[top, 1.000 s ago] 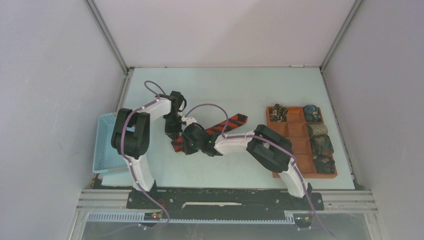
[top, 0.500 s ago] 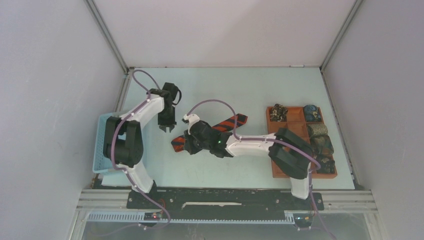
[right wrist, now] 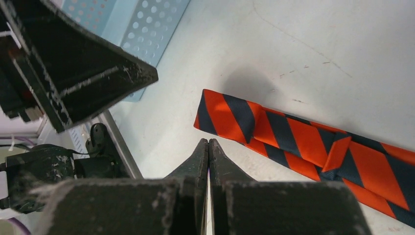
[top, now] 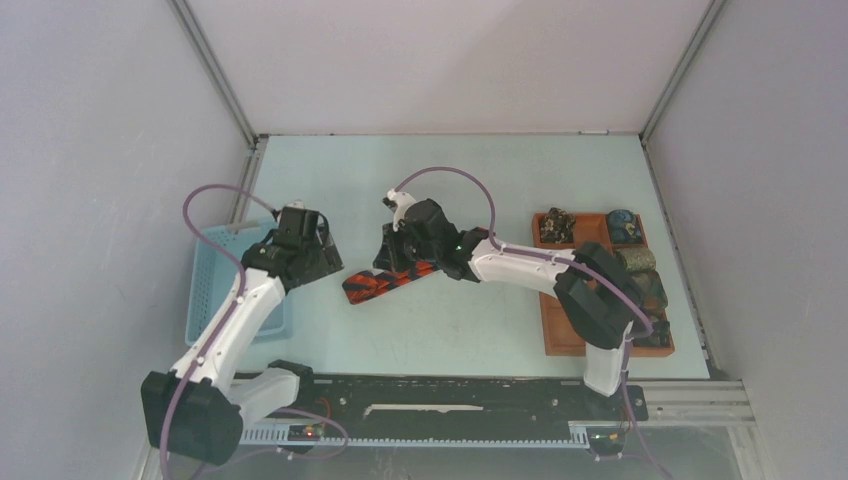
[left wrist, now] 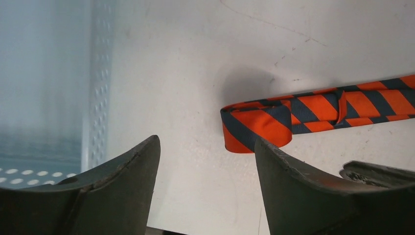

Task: Roll the ties
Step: Roll the tie at the center of the board.

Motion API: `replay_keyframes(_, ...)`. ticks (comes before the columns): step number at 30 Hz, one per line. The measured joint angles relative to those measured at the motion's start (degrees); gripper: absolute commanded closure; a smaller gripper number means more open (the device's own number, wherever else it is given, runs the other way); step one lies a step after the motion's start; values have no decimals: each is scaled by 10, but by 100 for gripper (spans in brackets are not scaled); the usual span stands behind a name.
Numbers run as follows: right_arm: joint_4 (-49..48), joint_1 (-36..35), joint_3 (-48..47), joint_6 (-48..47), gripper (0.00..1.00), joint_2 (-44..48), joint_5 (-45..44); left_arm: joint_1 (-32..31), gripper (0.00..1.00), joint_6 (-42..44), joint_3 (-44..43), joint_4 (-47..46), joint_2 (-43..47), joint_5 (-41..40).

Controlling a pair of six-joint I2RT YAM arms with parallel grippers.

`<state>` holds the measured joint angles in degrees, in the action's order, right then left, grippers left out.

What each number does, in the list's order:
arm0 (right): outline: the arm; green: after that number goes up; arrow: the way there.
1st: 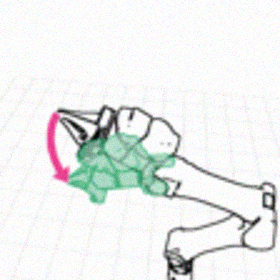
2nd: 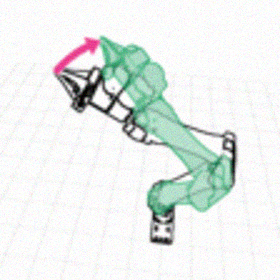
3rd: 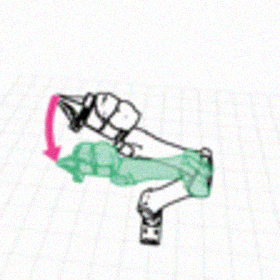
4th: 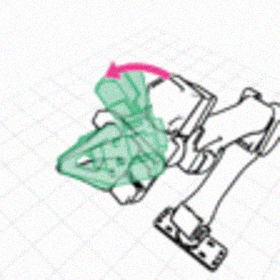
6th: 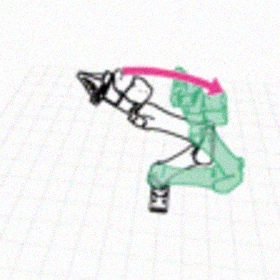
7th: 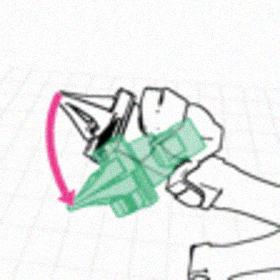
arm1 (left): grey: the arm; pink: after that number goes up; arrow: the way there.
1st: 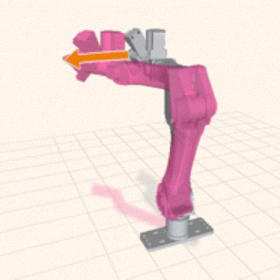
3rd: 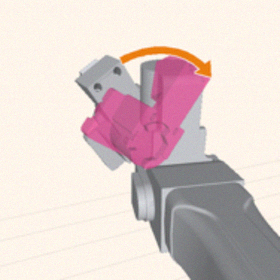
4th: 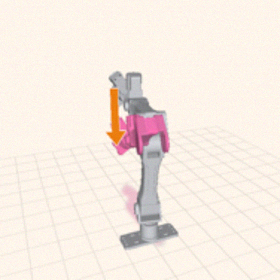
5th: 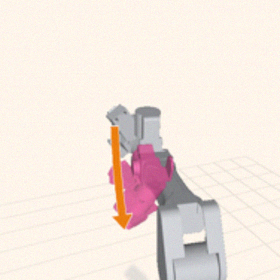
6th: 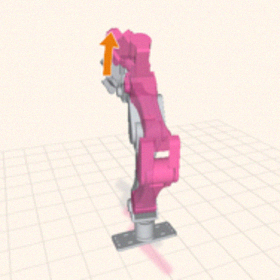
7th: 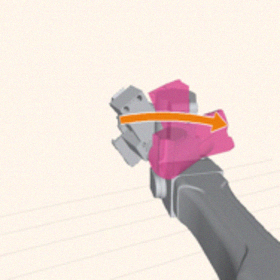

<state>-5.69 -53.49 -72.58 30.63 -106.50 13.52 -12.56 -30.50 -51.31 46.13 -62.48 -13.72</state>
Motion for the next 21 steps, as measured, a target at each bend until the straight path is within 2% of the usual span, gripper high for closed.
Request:
replay_keyframes(12, 30, 2, -87, 19, 100, -99, 94, 0, 21, -100, 194, -118, 158, 38)
replay_keyframes(21, 48, 9, -127, 23, 100, -144, 118, 0, 23, -117, 233, -185, 174, 56)
